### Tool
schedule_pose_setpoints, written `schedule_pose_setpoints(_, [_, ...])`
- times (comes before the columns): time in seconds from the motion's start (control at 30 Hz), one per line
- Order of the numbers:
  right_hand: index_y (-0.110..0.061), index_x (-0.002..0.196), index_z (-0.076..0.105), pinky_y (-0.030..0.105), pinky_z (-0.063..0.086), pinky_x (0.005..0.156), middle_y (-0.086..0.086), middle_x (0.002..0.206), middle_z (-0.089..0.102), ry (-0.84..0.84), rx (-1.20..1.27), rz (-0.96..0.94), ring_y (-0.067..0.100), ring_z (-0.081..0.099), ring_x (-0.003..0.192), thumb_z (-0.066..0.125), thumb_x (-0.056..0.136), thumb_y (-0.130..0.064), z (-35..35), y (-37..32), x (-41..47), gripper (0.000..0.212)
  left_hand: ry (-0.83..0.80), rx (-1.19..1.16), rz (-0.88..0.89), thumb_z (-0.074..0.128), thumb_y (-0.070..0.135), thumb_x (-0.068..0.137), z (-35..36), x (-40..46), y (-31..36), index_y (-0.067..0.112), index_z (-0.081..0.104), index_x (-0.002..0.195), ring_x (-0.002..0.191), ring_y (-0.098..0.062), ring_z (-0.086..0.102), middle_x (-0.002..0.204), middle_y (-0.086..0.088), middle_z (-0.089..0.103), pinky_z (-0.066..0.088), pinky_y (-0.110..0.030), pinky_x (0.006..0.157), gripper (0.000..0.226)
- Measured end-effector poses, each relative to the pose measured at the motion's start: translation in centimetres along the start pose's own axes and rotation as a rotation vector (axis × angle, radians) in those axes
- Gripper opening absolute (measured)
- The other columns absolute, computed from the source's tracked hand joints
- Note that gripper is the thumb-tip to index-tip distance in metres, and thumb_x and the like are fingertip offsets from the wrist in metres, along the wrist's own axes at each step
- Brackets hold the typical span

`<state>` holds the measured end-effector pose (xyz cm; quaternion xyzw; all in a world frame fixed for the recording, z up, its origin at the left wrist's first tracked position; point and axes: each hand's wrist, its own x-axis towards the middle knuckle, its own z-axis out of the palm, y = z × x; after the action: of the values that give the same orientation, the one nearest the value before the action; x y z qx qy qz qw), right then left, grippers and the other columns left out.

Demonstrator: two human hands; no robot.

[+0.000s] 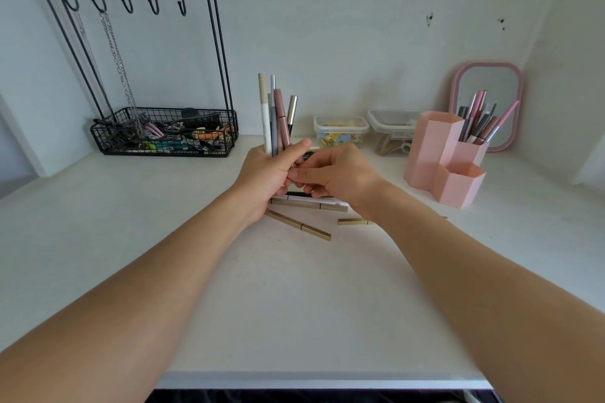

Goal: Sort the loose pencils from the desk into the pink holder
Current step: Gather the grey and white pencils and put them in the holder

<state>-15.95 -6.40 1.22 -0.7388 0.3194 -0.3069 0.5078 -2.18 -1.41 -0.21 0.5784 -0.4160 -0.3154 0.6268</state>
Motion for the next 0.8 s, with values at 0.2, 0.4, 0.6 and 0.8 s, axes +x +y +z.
schedule_pose_setpoints(0.2, [-0.005,0.077,0.076,0.013,0.035,0.044,-0.005,0.051,0.056,-0.006,-0.485,-0.094,0.005,0.044,0.041,0.082,0.078,-0.033,-1.7,-0.5,0.3,0.028,0.149,-0.068,0.000,0.072,0.038,0.090,-0.4,0.2,0.5,0.018,0.063,0.069,0.061,-0.014,0.056,0.065,0.000,0.067,0.043,-0.025,0.051,0.030])
schedule_pose_setpoints(0.4, [-0.015,0.083,0.081,0.032,0.055,0.081,0.000,0.083,0.077,-0.163,-0.712,-0.082,0.017,0.069,0.085,0.081,0.078,-0.028,-2.5,0.1,0.4,0.015,0.179,-0.177,-0.050,0.066,0.033,0.095,-0.8,1.1,0.2,0.018,0.056,0.077,0.066,-0.013,0.054,0.061,0.001,0.055,0.054,-0.027,0.057,0.025])
schedule_pose_setpoints(0.6, [-0.014,0.085,0.081,0.021,0.048,0.066,-0.003,0.074,0.072,-0.214,-0.707,-0.067,0.009,0.060,0.065,0.080,0.080,-0.025,-2.4,-0.2,0.2,0.012,0.128,-0.199,-0.047,0.064,0.030,0.096,-0.5,0.7,0.4,0.018,0.049,0.073,0.053,-0.013,0.053,0.054,0.002,0.047,0.051,-0.028,0.052,0.030])
schedule_pose_setpoints(0.8, [-0.010,0.084,0.079,0.016,0.040,0.057,-0.014,0.056,0.060,-0.203,-0.664,-0.020,-0.002,0.050,0.050,0.081,0.079,-0.025,-2.4,-0.2,0.4,0.015,0.132,-0.156,-0.016,0.067,0.028,0.093,-0.8,0.5,0.5,0.022,0.043,0.076,0.042,-0.009,0.029,0.046,0.010,0.036,0.019,-0.022,0.040,0.030])
